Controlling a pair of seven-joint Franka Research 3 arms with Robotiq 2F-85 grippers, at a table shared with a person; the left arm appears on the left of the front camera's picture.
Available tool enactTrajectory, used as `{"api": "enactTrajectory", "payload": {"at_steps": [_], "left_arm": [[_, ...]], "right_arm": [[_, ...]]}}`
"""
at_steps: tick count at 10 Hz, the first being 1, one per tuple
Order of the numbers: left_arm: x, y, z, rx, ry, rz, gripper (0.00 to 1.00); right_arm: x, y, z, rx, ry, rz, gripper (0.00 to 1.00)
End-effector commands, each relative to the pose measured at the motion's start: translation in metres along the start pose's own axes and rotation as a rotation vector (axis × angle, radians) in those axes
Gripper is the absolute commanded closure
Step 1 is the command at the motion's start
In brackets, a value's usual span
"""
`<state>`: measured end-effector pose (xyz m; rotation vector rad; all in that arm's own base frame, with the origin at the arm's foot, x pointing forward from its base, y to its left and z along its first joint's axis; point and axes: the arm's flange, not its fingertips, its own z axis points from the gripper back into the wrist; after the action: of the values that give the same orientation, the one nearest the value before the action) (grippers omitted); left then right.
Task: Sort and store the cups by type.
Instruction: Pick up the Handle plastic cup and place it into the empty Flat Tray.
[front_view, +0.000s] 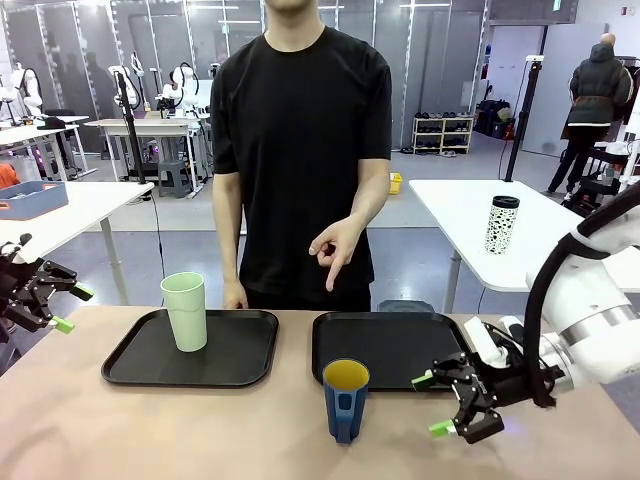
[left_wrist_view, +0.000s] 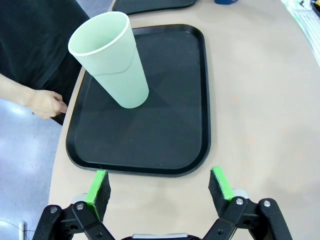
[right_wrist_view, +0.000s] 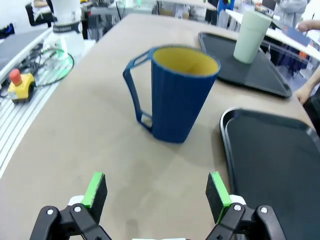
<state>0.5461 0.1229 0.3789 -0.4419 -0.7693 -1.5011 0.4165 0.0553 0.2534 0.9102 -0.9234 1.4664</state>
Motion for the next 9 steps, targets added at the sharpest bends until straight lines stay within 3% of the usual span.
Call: {"api": "enactTrajectory", "payload": {"at_steps": [1, 3, 4, 9], "left_arm": [[0.001, 0.002, 0.002, 0.006, -0.028, -0.009, 0.00], [0.001, 0.002, 0.002, 0.006, -0.028, -0.009, 0.00], [0.001, 0.002, 0.002, 0.006, -0.028, -0.009, 0.00], [0.001, 0.002, 0.002, 0.006, -0.028, -0.009, 0.00]], "right_arm": [[-0.026, -0.003, -0.004, -0.007, -0.119, 0.024, 0.00], [-0.033, -0.004, -0.007, -0.016, -0.096, -0.002, 0.00], [0.002, -0.007, 0.004, 0.010, -0.086, -0.006, 0.00], [-0.001, -0.010, 0.004, 0.010, -0.092, -0.014, 0.00]]}}
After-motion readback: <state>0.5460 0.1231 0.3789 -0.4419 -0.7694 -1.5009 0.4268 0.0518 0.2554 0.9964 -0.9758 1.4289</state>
